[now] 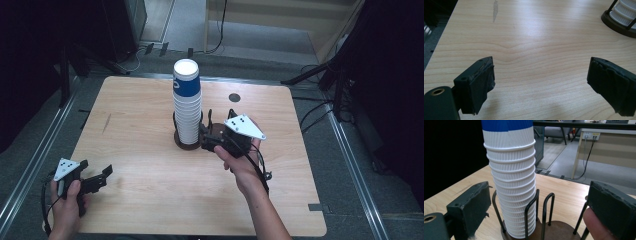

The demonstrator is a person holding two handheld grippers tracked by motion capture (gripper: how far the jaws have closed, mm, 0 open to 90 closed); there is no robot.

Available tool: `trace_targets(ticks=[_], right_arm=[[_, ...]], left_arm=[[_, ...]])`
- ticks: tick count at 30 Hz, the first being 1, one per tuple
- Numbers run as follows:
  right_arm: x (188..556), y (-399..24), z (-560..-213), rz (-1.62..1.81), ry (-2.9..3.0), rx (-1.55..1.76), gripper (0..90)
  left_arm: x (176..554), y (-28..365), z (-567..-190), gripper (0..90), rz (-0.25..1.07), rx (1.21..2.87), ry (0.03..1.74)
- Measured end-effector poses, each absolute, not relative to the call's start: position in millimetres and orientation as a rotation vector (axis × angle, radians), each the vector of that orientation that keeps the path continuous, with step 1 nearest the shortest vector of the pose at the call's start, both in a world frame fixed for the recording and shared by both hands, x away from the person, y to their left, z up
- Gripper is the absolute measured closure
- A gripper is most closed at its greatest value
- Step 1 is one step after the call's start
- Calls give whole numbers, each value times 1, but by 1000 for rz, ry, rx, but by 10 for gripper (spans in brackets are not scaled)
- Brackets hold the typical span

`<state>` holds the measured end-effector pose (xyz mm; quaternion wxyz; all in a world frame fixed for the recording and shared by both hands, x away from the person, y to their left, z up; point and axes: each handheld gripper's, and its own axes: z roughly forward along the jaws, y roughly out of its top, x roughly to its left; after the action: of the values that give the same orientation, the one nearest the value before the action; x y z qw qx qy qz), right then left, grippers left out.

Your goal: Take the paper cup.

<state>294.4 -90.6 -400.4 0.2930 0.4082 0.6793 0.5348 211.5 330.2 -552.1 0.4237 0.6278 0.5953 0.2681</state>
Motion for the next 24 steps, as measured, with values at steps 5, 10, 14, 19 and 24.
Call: trace_targets(ticks=[5,10,14,19,24], right_arm=[[296,-86,-398,1431,1811,1085,49],[298,-80,-396,1437,1815,1082,49],[301,-75,-394,1451,1817,1081,49],[302,-69,-392,1460,1822,1078,49],[305,-63,-388,1468,1823,1072,49]], left_arm=[[211,330,-552,82,669,1570,1489],[211,330,-552,82,669,1569,1488],[211,330,-552,82,668,1571,1486],[211,330,-552,82,667,1569,1487],[211,331,-552,82,666,1569,1487]])
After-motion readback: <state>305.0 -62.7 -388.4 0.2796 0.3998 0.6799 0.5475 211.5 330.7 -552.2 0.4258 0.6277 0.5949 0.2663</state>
